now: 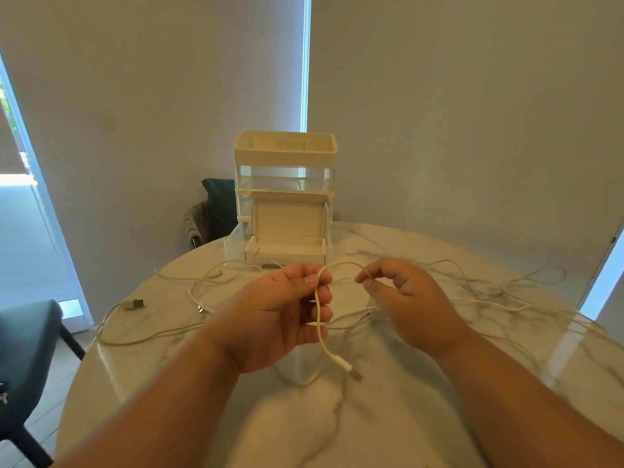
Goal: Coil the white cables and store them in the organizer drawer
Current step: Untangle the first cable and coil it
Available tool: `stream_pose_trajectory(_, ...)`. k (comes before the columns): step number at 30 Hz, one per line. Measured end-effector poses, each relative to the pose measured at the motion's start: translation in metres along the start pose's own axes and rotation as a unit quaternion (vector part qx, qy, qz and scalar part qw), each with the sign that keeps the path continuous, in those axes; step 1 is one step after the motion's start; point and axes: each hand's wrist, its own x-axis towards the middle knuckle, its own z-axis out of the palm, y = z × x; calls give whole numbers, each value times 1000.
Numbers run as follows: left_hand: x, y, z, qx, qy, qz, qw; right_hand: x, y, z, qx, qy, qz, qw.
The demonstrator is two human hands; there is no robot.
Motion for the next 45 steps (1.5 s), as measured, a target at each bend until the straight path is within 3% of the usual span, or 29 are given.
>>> stream_pose_trajectory(4, 2, 0, -9, -77, -20, -1, 997, -1, 2, 11, -93, -46, -29, 994)
stream_pose_trajectory(7, 4, 0, -15, -101, -21, 7, 995, 1, 3, 14, -249, -44, 45, 966)
stream_pose_trajectory(11, 1, 9, -12, -91, 93, 71, 989, 12, 24, -14, -285, -4, 160, 945)
stream_pose_trajectory(14, 2, 11, -14, -67, 159, 95, 980, 13, 31, -25, -234, -14, 151, 960)
stream_pose_trajectory(17, 7, 4, -8, 102, 224, 100, 964, 7, 13, -22, -93, 52, 78, 991)
stream_pose_trajectory(19, 10, -3, 2, 217, 240, 57, 944, 4, -6, -15, 1, 57, 42, 997)
stream_pose_trajectory(23, 3, -27, 24, 461, 119, 45, 878, -11, -42, 1, 217, -38, 29, 975)
stream_pose_trajectory(29, 7, -37, 38, 575, 104, 77, 808, -15, -55, 6, 95, -15, -77, 992)
stream_pose_trajectory(31, 8, -37, 38, 514, 144, 91, 841, -11, -52, -4, 93, -72, -28, 993)
stream_pose_trajectory(33, 8, -30, 36, 441, 219, 129, 861, -8, -42, -18, 11, -121, 20, 992)
stream_pose_trajectory(37, 6, -16, 18, 387, 349, 160, 839, -8, -24, -42, -169, -213, 76, 959)
stream_pose_trajectory(40, 5, -13, 11, 363, 382, 175, 832, -7, -21, -52, -179, -226, 92, 953)
stream_pose_trajectory(43, 3, -8, 7, 348, 414, 181, 822, -11, -31, -62, -131, -289, 120, 941)
stream_pose_trajectory(45, 3, -5, 3, 347, 432, 188, 811, -13, -36, -68, -174, -327, 127, 920)
